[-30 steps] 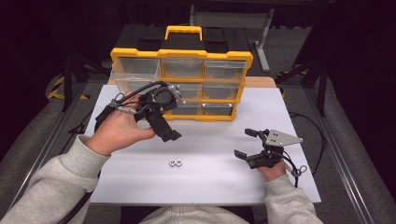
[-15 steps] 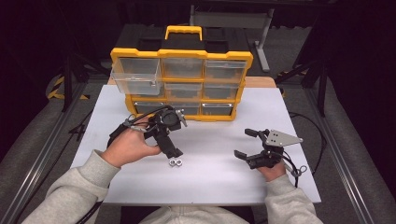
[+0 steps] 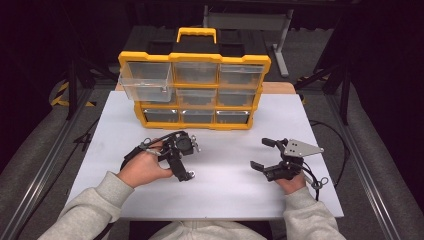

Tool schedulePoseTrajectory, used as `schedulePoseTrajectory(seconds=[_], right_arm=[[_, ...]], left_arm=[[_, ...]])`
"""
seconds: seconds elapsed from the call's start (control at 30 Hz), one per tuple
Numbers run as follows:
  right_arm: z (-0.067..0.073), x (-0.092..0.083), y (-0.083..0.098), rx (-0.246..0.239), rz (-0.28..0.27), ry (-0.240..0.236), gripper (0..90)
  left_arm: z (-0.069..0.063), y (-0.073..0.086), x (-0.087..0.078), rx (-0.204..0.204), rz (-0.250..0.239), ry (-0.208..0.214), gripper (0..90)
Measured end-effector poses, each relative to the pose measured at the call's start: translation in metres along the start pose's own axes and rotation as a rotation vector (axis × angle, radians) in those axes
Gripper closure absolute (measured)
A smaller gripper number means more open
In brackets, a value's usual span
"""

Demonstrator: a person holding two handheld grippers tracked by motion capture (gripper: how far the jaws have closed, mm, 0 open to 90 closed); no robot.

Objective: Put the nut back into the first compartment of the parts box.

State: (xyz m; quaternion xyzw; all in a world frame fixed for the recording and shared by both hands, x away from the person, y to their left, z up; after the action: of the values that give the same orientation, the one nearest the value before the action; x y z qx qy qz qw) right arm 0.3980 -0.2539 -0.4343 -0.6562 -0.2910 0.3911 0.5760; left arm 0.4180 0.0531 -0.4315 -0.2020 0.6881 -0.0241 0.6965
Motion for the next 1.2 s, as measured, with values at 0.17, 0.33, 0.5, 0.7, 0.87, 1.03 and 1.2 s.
schedulePoseTrajectory(seconds=[0.17,0.33,0.5,0.7,0.87,1.03,1.2], right_arm=[[0.0,0.0,0.0,-0.001,0.0,0.001,7.1],[0.0,0.0,0.0,-0.001,0.001,0.001,7.1],[0.0,0.001,0.0,0.002,0.002,-0.006,7.1],[0.0,0.001,0.001,0.003,0.005,-0.011,7.1],[0.0,0.001,0.001,-0.001,0.002,-0.008,7.1],[0.0,0.0,0.0,-0.003,0.001,-0.004,7.2],[0.0,0.0,0.0,-0.002,0.001,0.0,7.1]], left_arm=[[0.0,0.004,0.015,-0.006,0.025,0.018,6.7],[-0.001,0.006,0.023,-0.015,0.039,0.03,17.7],[0.0,0.008,0.028,-0.062,0.052,0.04,39.1],[-0.003,0.008,0.028,-0.049,0.072,0.015,62.7],[-0.005,0.008,0.03,-0.043,0.094,-0.008,69.4],[-0.005,0.006,0.023,-0.044,0.101,-0.006,69.7],[-0.006,0.002,0.0,-0.016,0.115,0.006,69.6]])
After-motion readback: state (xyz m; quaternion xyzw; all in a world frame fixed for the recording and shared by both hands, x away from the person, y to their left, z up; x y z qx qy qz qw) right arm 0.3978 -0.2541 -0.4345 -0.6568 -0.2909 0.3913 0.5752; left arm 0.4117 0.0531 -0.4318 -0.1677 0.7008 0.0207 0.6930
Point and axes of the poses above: each handheld gripper's, and its own axes: x roughly forward along the jaws, y roughly out of its underside, z roughly to its left, the point moved 4 cm from there along x, roughly forward along the jaws, and after that the axes turned 5 degrees about -z, right-handed, at the moved point
